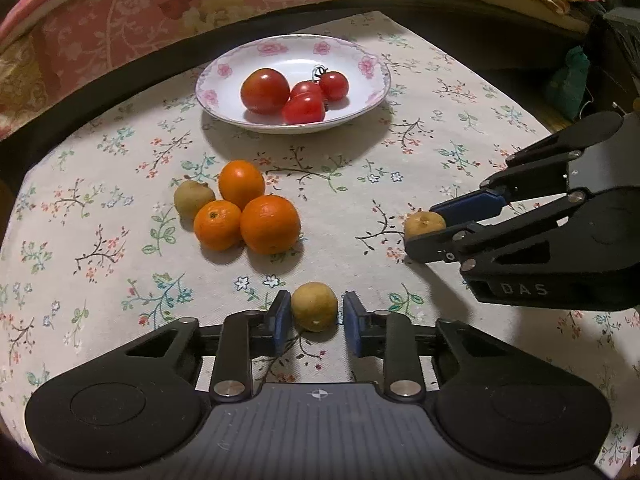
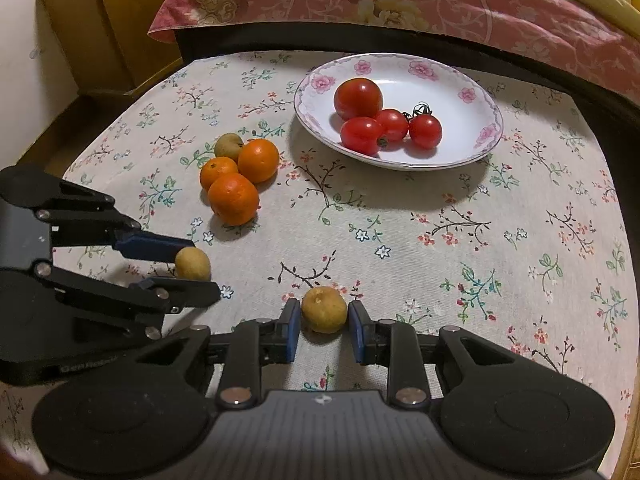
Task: Organize fruits
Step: 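Lift both brown kiwi fruits and carry them toward the white plate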
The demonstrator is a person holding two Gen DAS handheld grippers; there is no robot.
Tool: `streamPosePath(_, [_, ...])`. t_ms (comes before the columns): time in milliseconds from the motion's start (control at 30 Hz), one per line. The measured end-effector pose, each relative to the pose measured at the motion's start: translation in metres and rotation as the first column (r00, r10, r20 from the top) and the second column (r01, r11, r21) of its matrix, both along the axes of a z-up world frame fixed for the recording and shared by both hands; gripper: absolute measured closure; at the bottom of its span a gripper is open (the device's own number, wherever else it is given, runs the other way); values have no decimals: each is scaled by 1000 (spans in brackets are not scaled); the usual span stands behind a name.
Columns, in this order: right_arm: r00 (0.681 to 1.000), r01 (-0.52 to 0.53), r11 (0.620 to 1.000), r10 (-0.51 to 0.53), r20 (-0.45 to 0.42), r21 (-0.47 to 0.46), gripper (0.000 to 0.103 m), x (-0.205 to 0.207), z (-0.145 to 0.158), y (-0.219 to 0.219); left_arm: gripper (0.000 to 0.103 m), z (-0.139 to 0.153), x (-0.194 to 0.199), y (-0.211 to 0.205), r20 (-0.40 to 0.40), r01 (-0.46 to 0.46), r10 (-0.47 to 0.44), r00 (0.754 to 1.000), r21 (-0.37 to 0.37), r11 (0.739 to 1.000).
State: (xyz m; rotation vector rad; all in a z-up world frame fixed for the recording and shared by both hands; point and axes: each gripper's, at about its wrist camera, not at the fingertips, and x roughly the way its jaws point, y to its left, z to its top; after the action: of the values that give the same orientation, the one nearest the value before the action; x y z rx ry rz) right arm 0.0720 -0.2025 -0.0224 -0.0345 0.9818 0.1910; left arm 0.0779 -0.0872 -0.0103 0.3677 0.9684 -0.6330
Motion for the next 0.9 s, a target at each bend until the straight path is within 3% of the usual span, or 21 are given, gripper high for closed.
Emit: streamPosePath(900, [999,6,1000,-6,47,13,79,-1,14,3,69,15,0,-4,21,18,-18,1000,-29,999])
